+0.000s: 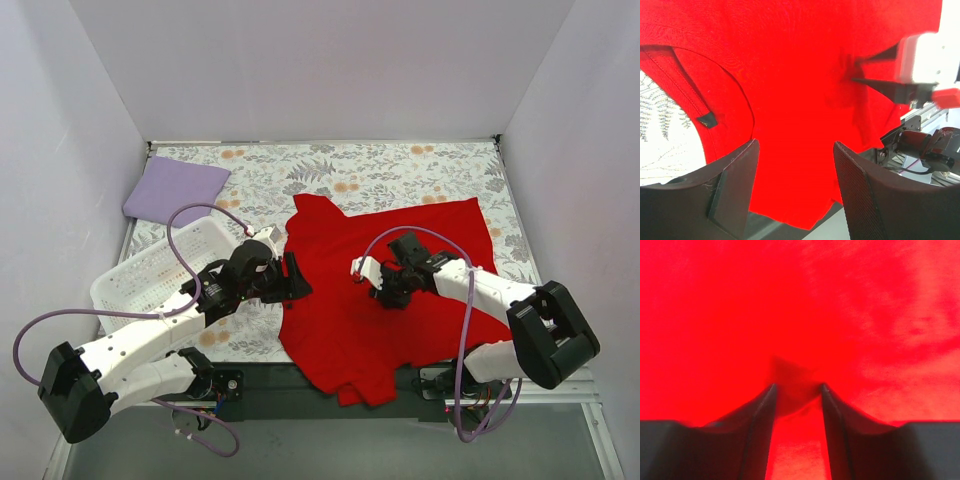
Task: Fold and stack the t-shirts
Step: Flatten the tshirt out
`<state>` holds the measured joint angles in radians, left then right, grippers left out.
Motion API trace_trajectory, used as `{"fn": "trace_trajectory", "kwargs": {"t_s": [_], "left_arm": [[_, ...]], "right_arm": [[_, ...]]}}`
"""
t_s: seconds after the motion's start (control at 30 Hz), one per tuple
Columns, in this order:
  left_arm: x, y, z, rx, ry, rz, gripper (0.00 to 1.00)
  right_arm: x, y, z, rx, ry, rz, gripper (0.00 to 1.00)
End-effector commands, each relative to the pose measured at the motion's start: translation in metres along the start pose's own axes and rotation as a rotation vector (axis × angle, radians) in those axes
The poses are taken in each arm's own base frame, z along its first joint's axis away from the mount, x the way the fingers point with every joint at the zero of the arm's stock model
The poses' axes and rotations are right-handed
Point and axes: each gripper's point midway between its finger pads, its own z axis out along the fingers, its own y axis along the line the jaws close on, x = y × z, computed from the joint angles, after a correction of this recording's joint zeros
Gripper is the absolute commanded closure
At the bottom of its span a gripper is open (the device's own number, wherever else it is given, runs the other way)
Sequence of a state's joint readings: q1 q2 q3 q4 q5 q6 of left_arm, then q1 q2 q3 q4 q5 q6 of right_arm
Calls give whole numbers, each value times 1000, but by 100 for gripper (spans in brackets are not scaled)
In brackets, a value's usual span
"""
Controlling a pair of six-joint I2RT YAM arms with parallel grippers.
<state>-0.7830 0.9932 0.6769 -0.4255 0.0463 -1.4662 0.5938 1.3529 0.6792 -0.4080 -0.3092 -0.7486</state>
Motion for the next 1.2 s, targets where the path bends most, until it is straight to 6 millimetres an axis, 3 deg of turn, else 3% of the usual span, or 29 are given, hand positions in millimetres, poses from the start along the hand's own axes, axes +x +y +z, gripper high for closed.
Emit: {"fn": "trace_trajectory", "kwargs": {"t_s": [0.0, 0.17, 0.23, 0.33, 0.4, 0.43, 0.57, 0.6, 0.63, 0.67, 0.7, 0.73, 0.8, 0.83, 0.87, 0.93, 0.97, 1.07, 1.13, 1.17], "left_arm": [[0, 1, 1, -2, -10, 2, 41], [-18, -12, -4, 20, -58, 43, 40], [-31, -14, -6, -2, -102, 77, 40], [-59, -19, -7, -55, -158, 132, 38], [-77, -14, 8, -92, -148, 141, 38], [-88, -17, 5, -75, -166, 135, 38], [-129, -10, 27, -45, -165, 94, 38], [-138, 5, 41, -74, -146, 71, 38], [-152, -5, 46, -41, -147, 84, 39], [-161, 0, 54, -48, -138, 79, 39], [-156, 13, 78, -75, -80, 68, 40], [-170, 2, 84, -47, -82, 76, 41], [-174, 5, 103, -40, -48, 80, 42], [-168, 12, 122, -42, 3, 72, 44], [-181, 4, 129, -24, -9, 84, 46], [-176, 15, 156, -43, 43, 82, 47], [-189, 7, 160, -30, 26, 91, 48], [-188, 25, 188, -88, 61, 82, 50], [-200, 24, 199, -97, 47, 93, 53], [-192, 35, 211, -119, 77, 86, 54]], "right_arm": [[14, 18, 6, -55, 39, -25, 68], [32, 46, -2, -157, 83, -109, 99], [43, 63, -14, -229, 120, -139, 99], [45, 77, -31, -296, 99, -277, 99], [48, 87, -44, -308, 89, -337, 99], [49, 88, -44, -313, 88, -334, 99], [49, 91, -50, -287, 72, -334, 99], [48, 88, -50, -266, 77, -315, 80], [40, 80, -52, -234, 64, -307, 70], [35, 67, -56, -187, 47, -261, 65], [23, 55, -59, -138, 8, -215, 55], [6, 36, -69, -75, -43, -190, 49], [-4, 2, -85, 17, -139, -65, 40], [-17, -22, -97, 87, -196, -15, 40], [-9, -42, -104, 134, -217, 76, 39], [-17, -58, -112, 139, -314, 176, 39], [-11, -67, -113, 144, -332, 249, 39], [-10, -70, -104, 121, -387, 328, 39], [-8, -70, -100, 127, -400, 358, 39], [-6, -72, -100, 142, -407, 361, 39]]}}
